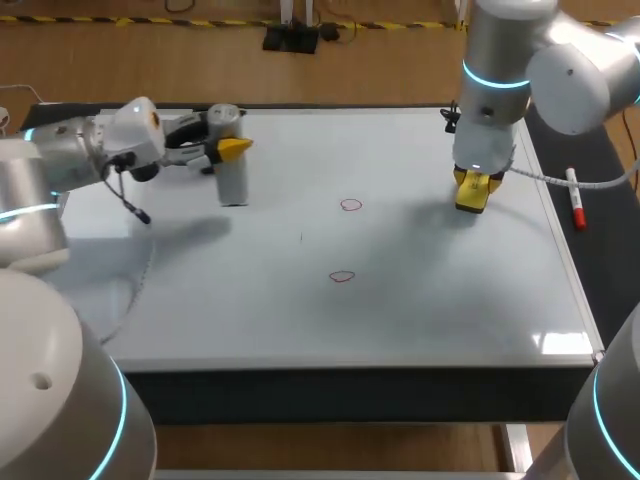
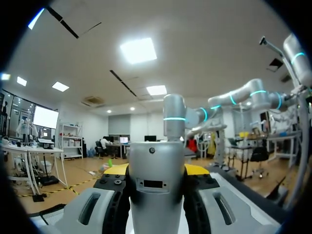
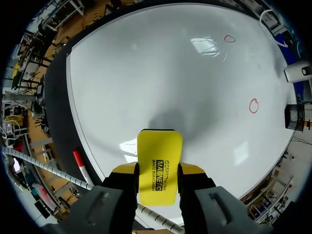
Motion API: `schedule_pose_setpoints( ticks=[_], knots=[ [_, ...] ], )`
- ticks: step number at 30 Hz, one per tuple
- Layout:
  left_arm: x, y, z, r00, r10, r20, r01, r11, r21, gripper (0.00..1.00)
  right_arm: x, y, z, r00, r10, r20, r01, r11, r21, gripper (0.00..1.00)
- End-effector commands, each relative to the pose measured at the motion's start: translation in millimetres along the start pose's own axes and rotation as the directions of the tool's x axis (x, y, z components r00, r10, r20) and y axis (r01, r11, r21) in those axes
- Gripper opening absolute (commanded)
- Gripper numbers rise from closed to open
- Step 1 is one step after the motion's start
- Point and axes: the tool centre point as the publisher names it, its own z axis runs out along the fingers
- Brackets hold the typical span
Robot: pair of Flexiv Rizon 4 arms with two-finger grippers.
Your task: Pick up the inspection probe, press it on each red-marked spot on the whiteboard one by one, put down the probe, pick up the eraser, and wipe off all the red marks.
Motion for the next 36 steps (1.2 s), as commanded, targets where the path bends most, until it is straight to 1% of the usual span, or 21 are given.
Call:
schedule_pose_setpoints(
  ticks=[1, 6, 9, 16, 20, 28, 36],
  knots=[
    [-5.8, 14.2, 33, 1.0, -0.003, -0.006, 0.003, 1.0, 0.02, 0.0, 1, 0, -1, 1.0, -0.001, -0.002, 0.001, 1.0, 0.003, 0.0],
    [-6.6, 23.2, 61, 1.0, -0.008, -0.029, 0.01, 0.999, 0.042, 0.0, 1, 0, -1, 1.0, -0.001, -0.002, 0.001, 1.0, 0.003, 0.0],
    [-7.4, 29.1, 78, 0.998, -0.002, -0.065, 0.004, 0.999, 0.043, 0.0, 1, 0, -1, 1.0, -0.001, -0.002, 0.001, 1.0, 0.003, 0.0],
    [-11.2, 41.3, 113, 0.997, -0.01, -0.082, 0.015, 0.998, 0.057, 0.0, 1, 0, -1, 1.0, -0.001, -0.002, 0.001, 1.0, 0.003, 0.0],
    [-9.4, 48.6, 131, 0.996, -0.017, -0.084, 0.021, 0.998, 0.054, 0.0, 1, 0, -1, 1.0, -0.001, -0.002, 0.001, 1.0, 0.003, 0.0],
    [-5.4, 61.2, 152, 0.997, -0.021, -0.074, 0.025, 0.998, 0.058, 0.0, 1, 0, -1, 1.0, -0.001, -0.002, 0.001, 1.0, 0.003, 0.0],
    [-5.6, 67.6, 162, 0.997, -0.027, -0.075, 0.031, 0.998, 0.063, 0.0, 1, 0, -1, 1.0, -0.001, -0.002, 0.001, 1.0, 0.003, 0.0]
  ],
)
